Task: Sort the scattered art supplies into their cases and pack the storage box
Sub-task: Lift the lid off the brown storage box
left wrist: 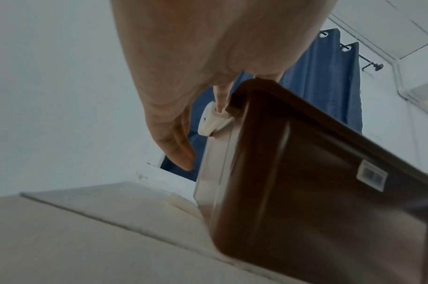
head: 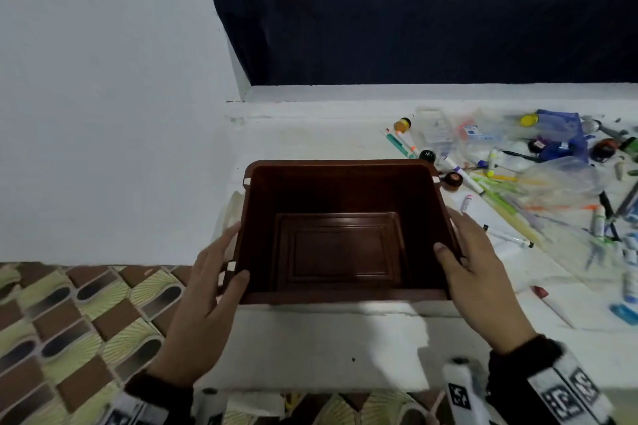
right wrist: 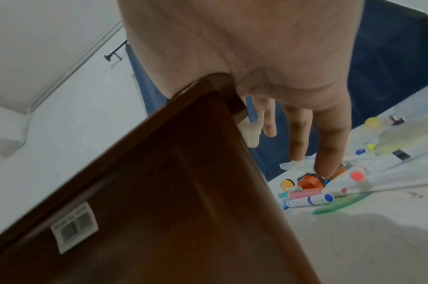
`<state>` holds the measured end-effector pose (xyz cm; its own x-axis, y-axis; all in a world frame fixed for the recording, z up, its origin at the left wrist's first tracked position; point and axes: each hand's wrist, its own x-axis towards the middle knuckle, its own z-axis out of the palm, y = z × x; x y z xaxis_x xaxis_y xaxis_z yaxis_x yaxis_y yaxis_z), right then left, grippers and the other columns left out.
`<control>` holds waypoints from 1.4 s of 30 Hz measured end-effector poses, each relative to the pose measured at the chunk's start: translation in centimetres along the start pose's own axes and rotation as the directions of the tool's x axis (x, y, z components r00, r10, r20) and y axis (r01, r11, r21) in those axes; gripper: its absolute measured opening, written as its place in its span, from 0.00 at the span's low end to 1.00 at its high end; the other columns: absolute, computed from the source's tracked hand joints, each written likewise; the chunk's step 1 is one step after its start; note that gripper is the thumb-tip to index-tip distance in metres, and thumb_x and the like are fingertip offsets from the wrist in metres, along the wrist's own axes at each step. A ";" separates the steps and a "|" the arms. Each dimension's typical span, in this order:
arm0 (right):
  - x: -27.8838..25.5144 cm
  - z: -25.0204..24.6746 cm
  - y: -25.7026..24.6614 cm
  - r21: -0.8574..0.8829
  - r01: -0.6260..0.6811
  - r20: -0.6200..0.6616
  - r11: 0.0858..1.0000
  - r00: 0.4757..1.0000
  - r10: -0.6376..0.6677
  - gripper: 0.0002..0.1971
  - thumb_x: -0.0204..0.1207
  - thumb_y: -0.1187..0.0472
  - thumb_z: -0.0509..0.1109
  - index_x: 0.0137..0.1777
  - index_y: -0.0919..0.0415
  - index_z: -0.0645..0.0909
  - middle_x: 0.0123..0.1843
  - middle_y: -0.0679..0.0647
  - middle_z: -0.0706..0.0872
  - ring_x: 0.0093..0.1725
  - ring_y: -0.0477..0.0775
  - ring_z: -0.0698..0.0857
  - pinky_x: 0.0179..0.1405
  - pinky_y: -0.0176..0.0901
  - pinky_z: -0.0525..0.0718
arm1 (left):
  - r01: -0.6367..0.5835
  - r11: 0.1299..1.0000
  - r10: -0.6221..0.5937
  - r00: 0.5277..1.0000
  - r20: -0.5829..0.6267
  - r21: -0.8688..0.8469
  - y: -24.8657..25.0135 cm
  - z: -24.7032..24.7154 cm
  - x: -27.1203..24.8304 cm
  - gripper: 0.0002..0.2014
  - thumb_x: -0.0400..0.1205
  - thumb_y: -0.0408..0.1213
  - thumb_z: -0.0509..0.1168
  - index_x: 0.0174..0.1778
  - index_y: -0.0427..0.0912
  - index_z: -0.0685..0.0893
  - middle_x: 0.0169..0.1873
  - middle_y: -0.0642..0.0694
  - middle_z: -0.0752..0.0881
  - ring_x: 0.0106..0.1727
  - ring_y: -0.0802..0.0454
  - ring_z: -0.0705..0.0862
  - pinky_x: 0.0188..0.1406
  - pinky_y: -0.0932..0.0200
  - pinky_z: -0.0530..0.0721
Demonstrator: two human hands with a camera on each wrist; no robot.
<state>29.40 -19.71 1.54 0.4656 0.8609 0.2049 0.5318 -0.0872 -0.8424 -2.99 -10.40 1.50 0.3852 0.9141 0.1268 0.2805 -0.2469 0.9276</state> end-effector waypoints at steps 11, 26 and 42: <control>-0.2 -2.2 -1.1 -0.107 -0.011 0.072 0.994 0.997 0.018 0.32 0.79 0.45 0.63 0.84 0.41 0.60 0.80 0.29 0.64 0.81 0.40 0.63 0.79 0.49 0.68 | -0.197 0.904 0.258 0.959 -0.115 0.380 2.4 -1.4 0.8 0.22 0.84 0.42 0.66 0.75 0.56 0.77 0.76 0.60 0.75 0.79 0.59 0.71 0.73 0.54 0.74; -0.9 -20.1 4.2 0.207 0.027 -0.232 0.978 0.973 0.022 0.17 0.83 0.60 0.66 0.67 0.40 0.74 0.49 0.48 0.87 0.55 0.50 0.87 0.55 0.40 0.82 | -0.251 0.932 0.260 0.966 -0.002 -0.260 15.4 19.7 3.4 0.12 0.84 0.40 0.68 0.63 0.46 0.83 0.31 0.41 0.86 0.37 0.49 0.85 0.41 0.63 0.83; 0.5 -46.8 21.7 -0.068 -0.295 -0.299 0.953 0.918 0.262 0.13 0.80 0.53 0.68 0.64 0.43 0.76 0.45 0.44 0.87 0.47 0.39 0.86 0.48 0.46 0.88 | -0.043 0.993 0.099 0.805 0.584 -0.109 24.6 53.3 14.7 0.08 0.85 0.45 0.66 0.59 0.58 0.83 0.47 0.44 0.88 0.49 0.50 0.88 0.52 0.55 0.83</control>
<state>74.29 -44.59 6.66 0.7780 0.6174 0.1158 0.4175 -0.3705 -0.8297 56.43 -20.19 7.40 0.8518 0.5237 -0.0113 0.1661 -0.2497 0.9540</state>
